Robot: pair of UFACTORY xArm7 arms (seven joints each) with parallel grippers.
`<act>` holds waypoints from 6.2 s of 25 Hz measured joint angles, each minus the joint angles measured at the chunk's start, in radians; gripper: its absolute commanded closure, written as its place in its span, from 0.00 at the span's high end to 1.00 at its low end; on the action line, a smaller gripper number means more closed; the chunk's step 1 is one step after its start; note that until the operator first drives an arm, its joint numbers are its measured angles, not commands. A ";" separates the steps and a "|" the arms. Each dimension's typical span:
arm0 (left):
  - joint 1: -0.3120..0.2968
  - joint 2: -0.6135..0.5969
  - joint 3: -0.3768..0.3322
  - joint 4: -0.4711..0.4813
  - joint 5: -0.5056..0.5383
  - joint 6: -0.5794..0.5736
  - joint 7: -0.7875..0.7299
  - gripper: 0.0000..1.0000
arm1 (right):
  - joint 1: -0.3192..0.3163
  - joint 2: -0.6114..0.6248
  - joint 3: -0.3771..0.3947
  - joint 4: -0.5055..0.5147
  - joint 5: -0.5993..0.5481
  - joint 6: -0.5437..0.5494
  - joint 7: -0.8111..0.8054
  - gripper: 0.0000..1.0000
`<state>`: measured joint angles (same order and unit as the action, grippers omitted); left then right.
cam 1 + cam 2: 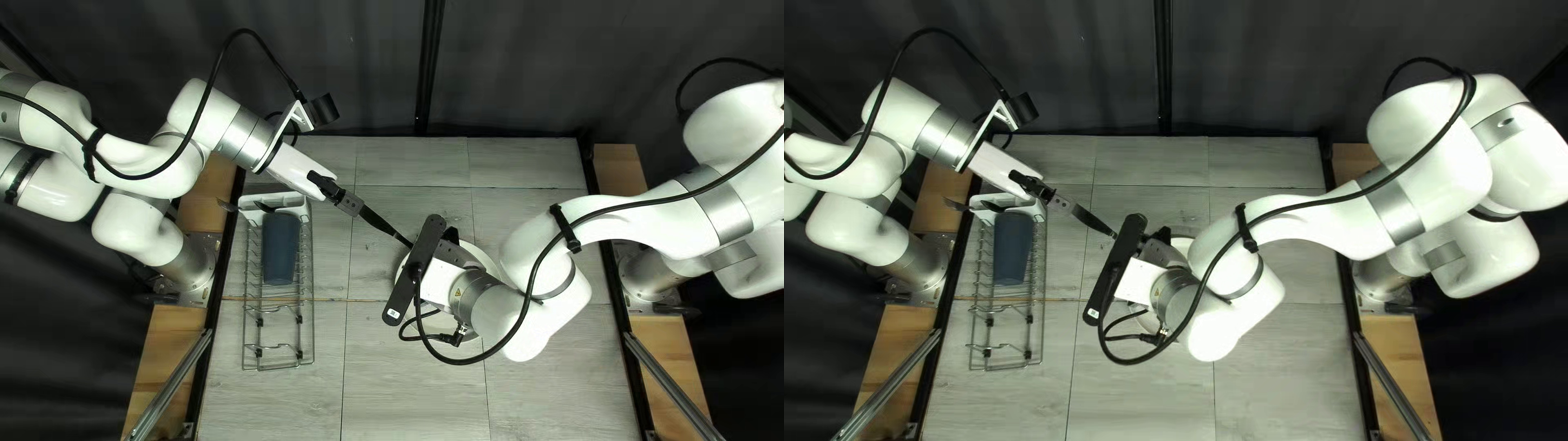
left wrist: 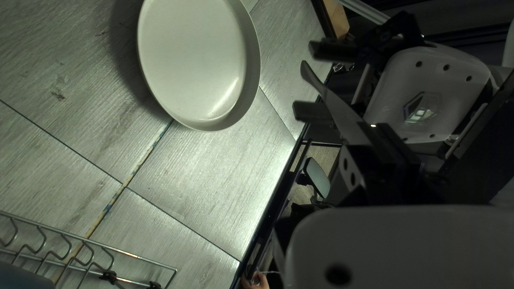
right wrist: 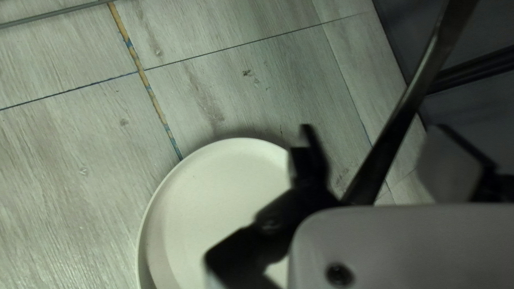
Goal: Pick up and place plate onto table. Place down one fork to the left of the plate. Place spoon and knife to the right of the plate. Place cup above the knife and spoon
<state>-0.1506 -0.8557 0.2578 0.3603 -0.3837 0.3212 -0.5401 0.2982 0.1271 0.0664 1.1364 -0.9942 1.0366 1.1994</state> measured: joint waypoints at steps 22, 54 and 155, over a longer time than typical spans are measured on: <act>0.000 0.000 0.000 0.000 0.000 0.000 0.000 1.00 | 0.036 -0.095 0.034 -0.106 0.085 0.181 -0.007 0.00; 0.000 0.000 0.000 0.000 0.000 0.000 0.000 1.00 | 0.032 -0.271 0.031 -0.200 0.577 0.415 0.405 0.00; 0.000 0.000 0.000 0.000 0.000 0.000 0.000 1.00 | 0.104 -0.792 -0.154 -0.486 0.719 0.383 -0.227 1.00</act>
<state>-0.1506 -0.8557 0.2578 0.3603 -0.3837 0.3212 -0.5401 0.4019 -0.6647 -0.0880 0.6504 -0.2756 1.4195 0.9723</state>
